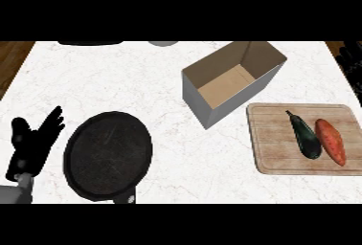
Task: Pick the eggplant from the cutting board and place it in the cardboard box
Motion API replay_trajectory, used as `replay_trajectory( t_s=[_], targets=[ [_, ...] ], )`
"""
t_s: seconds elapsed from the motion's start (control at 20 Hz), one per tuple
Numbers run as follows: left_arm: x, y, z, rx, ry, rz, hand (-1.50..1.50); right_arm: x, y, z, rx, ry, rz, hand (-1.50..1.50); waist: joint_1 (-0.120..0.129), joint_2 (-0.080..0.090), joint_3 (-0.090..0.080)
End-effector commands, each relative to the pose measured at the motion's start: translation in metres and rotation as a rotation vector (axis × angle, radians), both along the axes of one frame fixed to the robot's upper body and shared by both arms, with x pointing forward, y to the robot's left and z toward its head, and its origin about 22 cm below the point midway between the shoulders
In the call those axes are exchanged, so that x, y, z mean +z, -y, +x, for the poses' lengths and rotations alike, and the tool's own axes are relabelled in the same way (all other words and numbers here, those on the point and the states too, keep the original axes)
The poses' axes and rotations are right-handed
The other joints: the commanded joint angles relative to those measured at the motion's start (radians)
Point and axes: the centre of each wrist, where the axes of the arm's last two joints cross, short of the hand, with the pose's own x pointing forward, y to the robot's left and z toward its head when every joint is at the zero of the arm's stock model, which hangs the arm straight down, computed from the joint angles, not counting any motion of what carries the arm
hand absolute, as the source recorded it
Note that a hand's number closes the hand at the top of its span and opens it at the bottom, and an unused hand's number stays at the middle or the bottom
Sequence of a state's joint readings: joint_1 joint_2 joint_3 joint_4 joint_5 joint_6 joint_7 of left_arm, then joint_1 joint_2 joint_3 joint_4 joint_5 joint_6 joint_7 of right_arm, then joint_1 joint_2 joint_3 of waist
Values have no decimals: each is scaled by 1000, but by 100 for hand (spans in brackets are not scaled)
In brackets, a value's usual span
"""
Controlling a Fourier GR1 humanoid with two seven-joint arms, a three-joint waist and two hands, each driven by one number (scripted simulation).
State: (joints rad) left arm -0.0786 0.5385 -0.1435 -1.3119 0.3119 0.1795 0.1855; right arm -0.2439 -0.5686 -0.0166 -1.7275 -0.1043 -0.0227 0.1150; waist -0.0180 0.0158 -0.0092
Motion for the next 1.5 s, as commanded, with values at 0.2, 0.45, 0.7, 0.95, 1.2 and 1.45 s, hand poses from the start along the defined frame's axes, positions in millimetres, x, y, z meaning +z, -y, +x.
replay_trajectory(
  t_s=[0.2,0.45,0.7,0.95,1.2,1.45],
  targets=[
    [49,70,35,-360,336,-14,0,-102,21,-18,-370,-521,155,-150,-12,-9,10],
    [51,101,36,-453,372,-51,0,-115,63,-46,-464,-556,-512,-150,-13,0,3],
    [31,105,27,-490,346,-39,0,-109,37,-61,-416,-470,-792,-150,1,-19,5],
    [44,126,31,-509,363,-44,0,-55,15,-51,-450,-505,-881,-150,12,-19,8],
    [47,120,29,-525,367,-43,0,0,-12,-47,-342,-694,-875,-150,16,-19,7],
    [35,123,25,-512,367,-73,0,10,-13,-18,-291,-857,-757,-150,26,-15,8]
  ],
)
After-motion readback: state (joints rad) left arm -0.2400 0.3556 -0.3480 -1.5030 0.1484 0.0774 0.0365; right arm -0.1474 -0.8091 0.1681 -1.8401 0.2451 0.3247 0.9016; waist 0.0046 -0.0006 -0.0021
